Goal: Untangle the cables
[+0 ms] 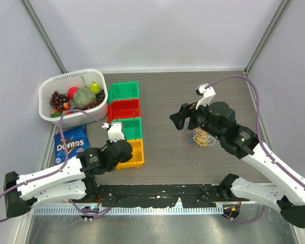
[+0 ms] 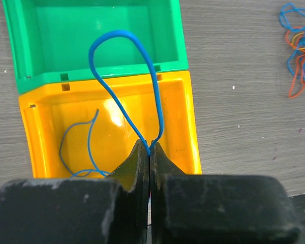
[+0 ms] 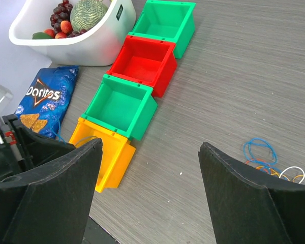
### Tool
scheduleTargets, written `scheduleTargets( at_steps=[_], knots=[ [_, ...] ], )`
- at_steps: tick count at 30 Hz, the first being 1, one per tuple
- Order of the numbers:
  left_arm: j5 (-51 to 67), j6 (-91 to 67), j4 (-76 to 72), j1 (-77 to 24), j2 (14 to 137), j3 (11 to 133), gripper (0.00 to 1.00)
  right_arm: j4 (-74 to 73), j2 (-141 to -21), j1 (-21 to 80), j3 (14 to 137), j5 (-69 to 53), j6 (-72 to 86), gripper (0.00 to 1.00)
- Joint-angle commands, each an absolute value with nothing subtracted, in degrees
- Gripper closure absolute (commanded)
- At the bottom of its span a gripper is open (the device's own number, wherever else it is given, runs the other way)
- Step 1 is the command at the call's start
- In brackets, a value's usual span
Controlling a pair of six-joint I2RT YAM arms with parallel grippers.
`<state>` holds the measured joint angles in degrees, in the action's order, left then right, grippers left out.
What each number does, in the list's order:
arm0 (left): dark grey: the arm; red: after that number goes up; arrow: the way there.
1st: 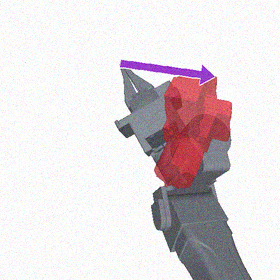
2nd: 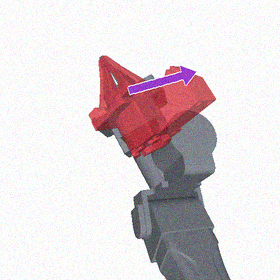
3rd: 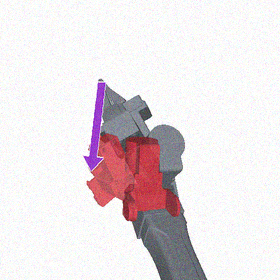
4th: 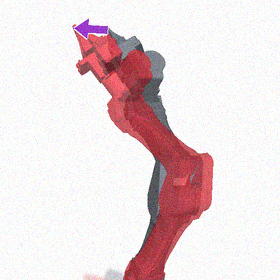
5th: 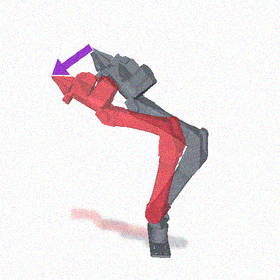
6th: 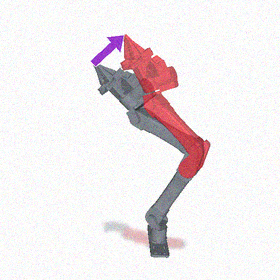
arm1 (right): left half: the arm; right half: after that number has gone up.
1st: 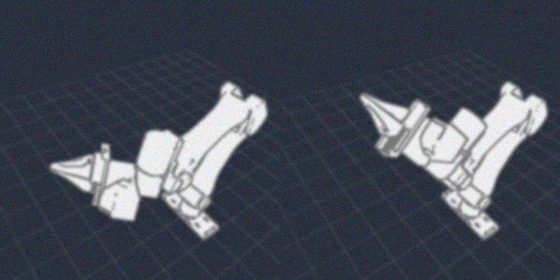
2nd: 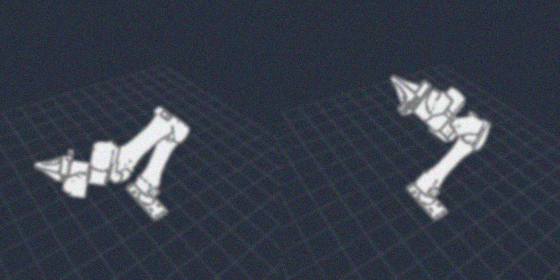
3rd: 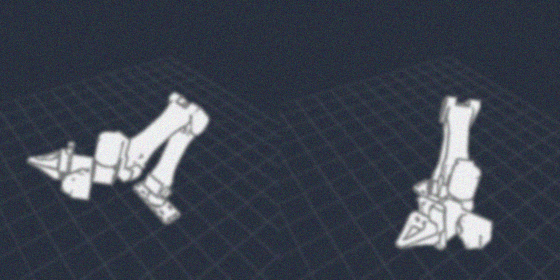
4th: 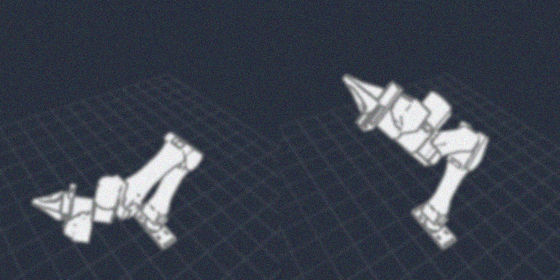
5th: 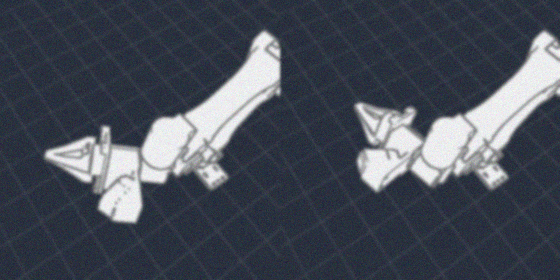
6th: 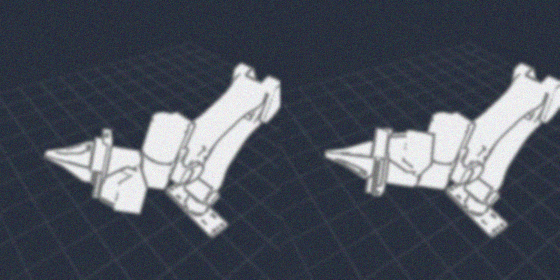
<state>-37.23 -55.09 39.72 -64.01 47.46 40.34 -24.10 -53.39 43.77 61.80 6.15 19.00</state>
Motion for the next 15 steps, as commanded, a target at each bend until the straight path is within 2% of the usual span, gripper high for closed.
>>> scheduleTargets(
  at_steps=[1, 7, 15],
  knots=[
    [-38.59, -61.6, 38.05, -63.81, 53.15, 42.88, 1.0, -22.5, -52.12, 43.95, 61.26, 7.21, 20.12, 0.18],
    [-34.72, -66.69, 44.72, -62.5, 63.44, 48.07, 1.0, -22.67, -52.65, 43.94, 61.08, 6.68, 20.74, 0.19],
    [-28.58, -87.87, 52.2, -57.31, 71.0, 48.43, 1.0, -22.76, -51.86, 43.94, 59.85, 7.03, 21.18, 0.19]
  ],
)
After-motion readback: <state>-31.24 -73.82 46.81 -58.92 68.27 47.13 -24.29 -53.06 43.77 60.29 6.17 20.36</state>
